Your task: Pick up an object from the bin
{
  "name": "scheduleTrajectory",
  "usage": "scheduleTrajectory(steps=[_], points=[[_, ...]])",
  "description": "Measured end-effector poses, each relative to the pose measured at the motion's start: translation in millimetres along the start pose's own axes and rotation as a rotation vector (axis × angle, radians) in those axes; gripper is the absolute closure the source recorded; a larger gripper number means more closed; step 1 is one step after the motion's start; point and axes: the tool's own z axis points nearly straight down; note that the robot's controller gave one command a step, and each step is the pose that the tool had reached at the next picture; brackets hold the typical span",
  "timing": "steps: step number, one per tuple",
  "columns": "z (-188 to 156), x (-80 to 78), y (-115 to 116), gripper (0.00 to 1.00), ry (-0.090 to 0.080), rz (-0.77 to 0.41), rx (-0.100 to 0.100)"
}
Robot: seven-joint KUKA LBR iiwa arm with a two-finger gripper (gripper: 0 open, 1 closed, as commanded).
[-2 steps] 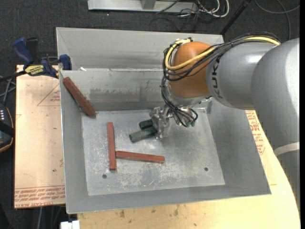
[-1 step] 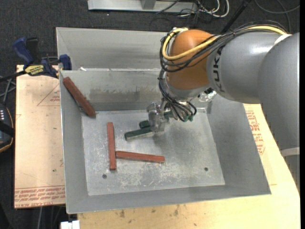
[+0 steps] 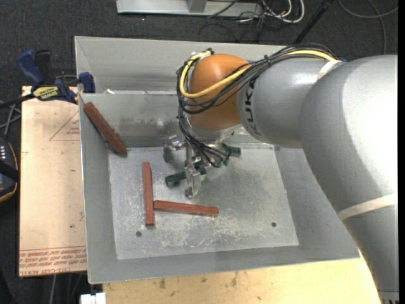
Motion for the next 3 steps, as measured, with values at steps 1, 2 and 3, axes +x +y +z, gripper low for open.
scheduleTrajectory(steps=[1, 2, 3], points=[[-3, -0.7, 0, 1.0, -0.001, 0.001, 0.0], [-3, -0.7, 0, 1.0, -0.001, 0.002, 0.0], [-206, 3.2, 1, 1.0, -0.006, -0.008, 0.002]])
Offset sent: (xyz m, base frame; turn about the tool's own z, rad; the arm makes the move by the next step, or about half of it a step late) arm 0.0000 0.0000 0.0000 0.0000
